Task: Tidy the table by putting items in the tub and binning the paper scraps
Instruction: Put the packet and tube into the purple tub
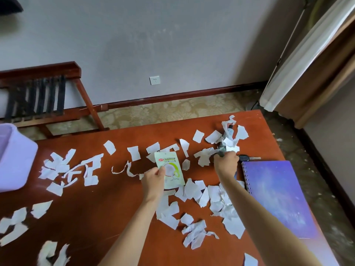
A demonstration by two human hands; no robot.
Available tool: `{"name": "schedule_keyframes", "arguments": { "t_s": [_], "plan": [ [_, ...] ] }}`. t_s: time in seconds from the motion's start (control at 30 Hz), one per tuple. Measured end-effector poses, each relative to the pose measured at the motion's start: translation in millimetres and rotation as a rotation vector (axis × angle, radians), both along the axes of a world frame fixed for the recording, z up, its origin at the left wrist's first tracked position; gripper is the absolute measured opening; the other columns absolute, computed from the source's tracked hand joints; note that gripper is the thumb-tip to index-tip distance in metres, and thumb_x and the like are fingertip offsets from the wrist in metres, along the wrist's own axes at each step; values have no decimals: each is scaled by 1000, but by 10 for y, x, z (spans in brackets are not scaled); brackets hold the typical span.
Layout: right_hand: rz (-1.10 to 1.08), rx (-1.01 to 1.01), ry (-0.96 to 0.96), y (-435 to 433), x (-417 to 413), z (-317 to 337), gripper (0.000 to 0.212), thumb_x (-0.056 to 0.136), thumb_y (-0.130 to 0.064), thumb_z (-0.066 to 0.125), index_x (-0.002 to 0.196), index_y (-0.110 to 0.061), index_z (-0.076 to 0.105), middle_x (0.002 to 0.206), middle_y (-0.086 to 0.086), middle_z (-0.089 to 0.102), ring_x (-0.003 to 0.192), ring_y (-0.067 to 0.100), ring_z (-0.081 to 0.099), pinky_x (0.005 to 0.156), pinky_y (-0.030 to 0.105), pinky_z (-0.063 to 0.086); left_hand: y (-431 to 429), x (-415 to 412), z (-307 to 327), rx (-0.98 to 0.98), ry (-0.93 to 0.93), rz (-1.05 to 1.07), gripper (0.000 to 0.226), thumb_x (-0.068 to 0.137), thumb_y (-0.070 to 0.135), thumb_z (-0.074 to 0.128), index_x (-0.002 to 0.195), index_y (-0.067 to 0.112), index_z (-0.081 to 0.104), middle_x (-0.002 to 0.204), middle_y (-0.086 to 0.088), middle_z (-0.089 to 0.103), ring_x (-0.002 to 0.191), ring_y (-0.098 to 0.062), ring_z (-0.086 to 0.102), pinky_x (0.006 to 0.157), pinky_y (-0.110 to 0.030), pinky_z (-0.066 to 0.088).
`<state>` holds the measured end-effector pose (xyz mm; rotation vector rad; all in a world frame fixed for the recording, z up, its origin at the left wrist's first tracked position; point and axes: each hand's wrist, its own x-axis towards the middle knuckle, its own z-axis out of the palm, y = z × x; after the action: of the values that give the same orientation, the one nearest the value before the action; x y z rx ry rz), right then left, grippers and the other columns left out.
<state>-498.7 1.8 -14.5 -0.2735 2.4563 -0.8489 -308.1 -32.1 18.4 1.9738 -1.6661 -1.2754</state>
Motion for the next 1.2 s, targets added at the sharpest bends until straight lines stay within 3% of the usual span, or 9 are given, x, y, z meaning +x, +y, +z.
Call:
{"name": "schedule_keyframes", "arguments": {
  "t_s": [0.17, 0.3, 0.57, 0.67, 0.77, 0.87, 0.97, 1.07, 1.2],
  "plan": [
    [-83, 58, -60, -128, -77, -47, 58, 84, -22, 65, 128, 3, 36, 132, 23, 42, 121, 39, 46, 95, 46, 45, -37, -86, 7, -10, 12, -36, 27, 96, 23, 47, 82, 2, 56, 114, -10, 67, 65, -10, 55, 36, -6, 32],
    [-36, 48, -148, -157, -117, -69, 44, 85, -31, 61, 117, -1, 54, 115, 16, 63, 102, 33, 60, 80, 36, 53, -55, -121, -19, -5, -2, -49, 28, 96, 26, 46, 84, 3, 57, 119, -9, 66, 62, -5, 53, 46, -14, 35],
    [154, 67, -207, 92, 9, 9, 34, 87, -24, 55, 111, 0, 60, 95, 14, 61, 74, 23, 51, 47, 21, 31, -17, -74, 4, 23, -56, -75, 27, 97, 26, 46, 81, 5, 54, 118, -9, 66, 64, -7, 57, 37, -6, 30],
    [188, 31, -185, 230, 119, 91, 26, 86, -25, 54, 94, -2, 64, 80, 8, 60, 54, 13, 48, 44, 19, 30, -1, -30, 78, 4, -37, -63, 25, 97, 26, 46, 85, 5, 55, 119, -9, 66, 81, -10, 60, 36, -3, 35],
    [164, -21, -223, 340, 236, 216, 21, 84, -19, 55, 84, -1, 64, 72, 8, 61, 52, 11, 49, 43, 19, 34, 45, 49, 151, -28, 14, -23, 24, 96, 25, 47, 85, 7, 57, 120, -10, 66, 93, -17, 66, 52, -17, 47],
    [75, -108, -425, 441, 374, 379, 21, 84, -13, 55, 63, -6, 55, 57, 5, 51, 46, 12, 41, 40, 19, 30, 71, 164, 232, -70, 53, 7, 26, 96, 24, 47, 80, 4, 56, 115, -13, 67, 85, -15, 65, 55, -22, 48],
    [41, -182, -597, 524, 592, 590, 21, 87, -13, 54, 67, -8, 51, 57, 6, 45, 45, 11, 35, 37, 16, 26, 87, 299, 367, -137, 88, 46, 26, 96, 21, 47, 77, 5, 56, 110, -14, 68, 73, -7, 59, 53, -23, 46],
    [90, -266, -637, 544, 844, 812, 13, 87, -12, 54, 76, -6, 53, 58, 6, 46, 45, 12, 35, 36, 15, 27, 82, 476, 526, -231, 49, 56, 23, 97, 19, 44, 90, 3, 60, 111, -14, 66, 86, -16, 60, 43, -10, 41],
    [195, -344, -654, 410, 1238, 1047, 5, 87, -10, 54, 84, -6, 55, 63, 6, 52, 47, 12, 40, 36, 15, 29, 21, 838, 696, -322, -3, 115, 29, 99, 16, 39, 106, -5, 58, 118, -18, 63, 104, -29, 61, 47, -12, 38]
  ]
}}
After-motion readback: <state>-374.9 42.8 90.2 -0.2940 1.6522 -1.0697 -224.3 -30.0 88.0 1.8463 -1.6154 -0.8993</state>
